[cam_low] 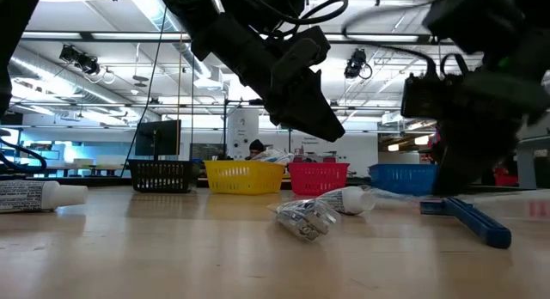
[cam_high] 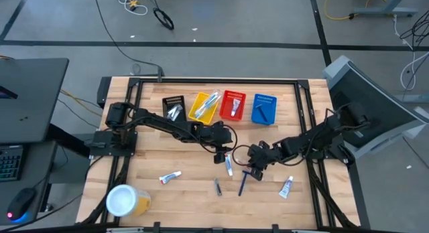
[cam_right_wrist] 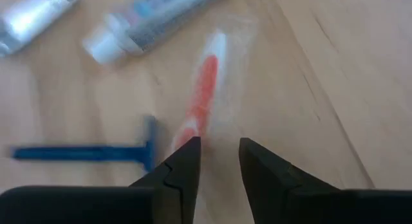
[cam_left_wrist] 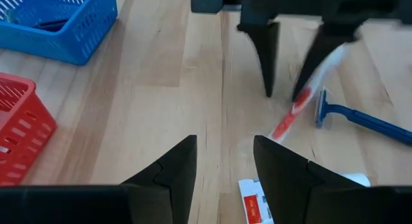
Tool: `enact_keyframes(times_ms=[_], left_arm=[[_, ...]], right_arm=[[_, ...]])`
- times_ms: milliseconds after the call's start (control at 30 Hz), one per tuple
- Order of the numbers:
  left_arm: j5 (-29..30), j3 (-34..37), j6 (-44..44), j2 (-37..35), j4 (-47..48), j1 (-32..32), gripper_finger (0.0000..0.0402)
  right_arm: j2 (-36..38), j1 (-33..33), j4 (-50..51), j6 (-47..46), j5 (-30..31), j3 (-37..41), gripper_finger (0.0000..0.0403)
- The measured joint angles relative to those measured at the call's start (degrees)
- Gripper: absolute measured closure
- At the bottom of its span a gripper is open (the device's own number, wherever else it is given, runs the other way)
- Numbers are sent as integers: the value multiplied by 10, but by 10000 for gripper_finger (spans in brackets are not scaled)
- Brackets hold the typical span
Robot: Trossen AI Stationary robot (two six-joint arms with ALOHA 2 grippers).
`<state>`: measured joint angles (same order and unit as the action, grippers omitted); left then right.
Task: Pick & Place Travel size toiletries
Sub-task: Put the orange toothbrush into the yellow bin
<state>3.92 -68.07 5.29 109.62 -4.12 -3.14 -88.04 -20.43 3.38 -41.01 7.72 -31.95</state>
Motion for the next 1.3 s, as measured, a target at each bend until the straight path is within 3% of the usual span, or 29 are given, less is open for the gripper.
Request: enact_keyframes(times_ms=[533, 1067, 1300], left_arm=[[15, 0, 4, 0, 2, 0, 240], [15, 0, 18, 0, 2, 0, 240], [15, 0, 18, 0, 1, 0, 240]], right_arm=[[9, -18, 86, 70, 53, -92, 287], [-75, -21, 58, 61, 35, -93, 287], [-56, -18, 106, 69, 87, -92, 288]])
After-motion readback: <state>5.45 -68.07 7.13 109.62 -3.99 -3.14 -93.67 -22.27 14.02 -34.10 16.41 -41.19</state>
